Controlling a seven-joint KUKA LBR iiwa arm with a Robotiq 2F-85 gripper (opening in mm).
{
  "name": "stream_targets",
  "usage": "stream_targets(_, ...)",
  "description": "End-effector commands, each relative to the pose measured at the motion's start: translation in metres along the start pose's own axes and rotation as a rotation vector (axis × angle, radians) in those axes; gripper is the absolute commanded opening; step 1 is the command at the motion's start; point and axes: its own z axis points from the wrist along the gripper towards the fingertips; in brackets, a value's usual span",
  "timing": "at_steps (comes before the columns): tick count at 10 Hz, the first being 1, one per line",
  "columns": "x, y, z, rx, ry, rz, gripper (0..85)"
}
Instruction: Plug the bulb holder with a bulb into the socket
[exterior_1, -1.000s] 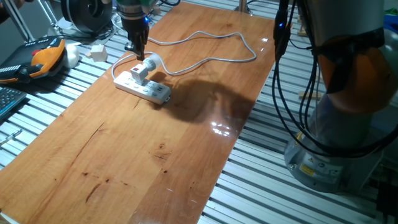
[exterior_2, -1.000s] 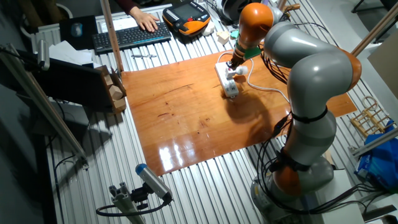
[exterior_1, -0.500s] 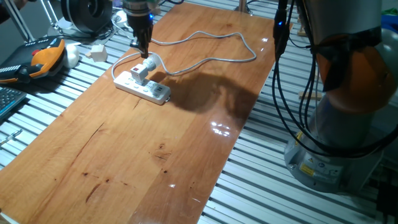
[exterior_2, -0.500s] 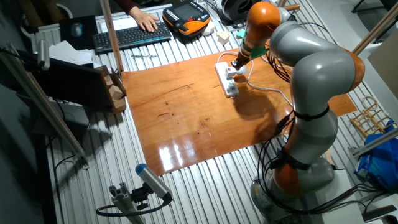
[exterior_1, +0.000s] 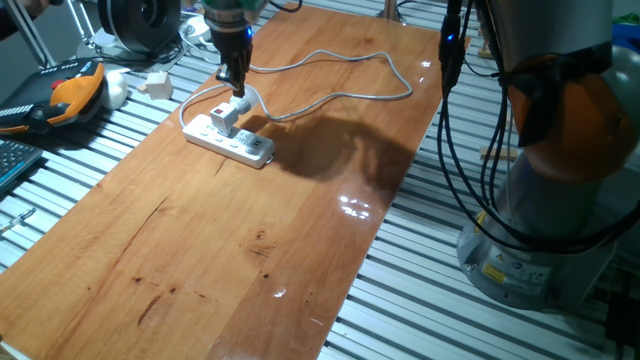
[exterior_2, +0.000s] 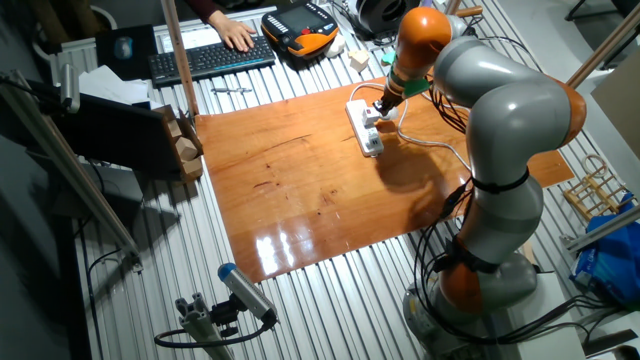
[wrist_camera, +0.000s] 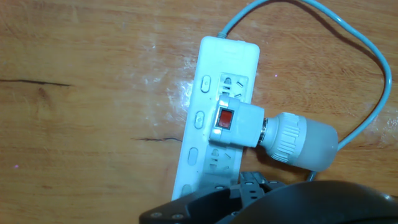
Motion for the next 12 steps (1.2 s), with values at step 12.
stream_targets(12, 0.0000, -0.0003, 0.0003, 0.011, -0.011, 0.007, 0.0)
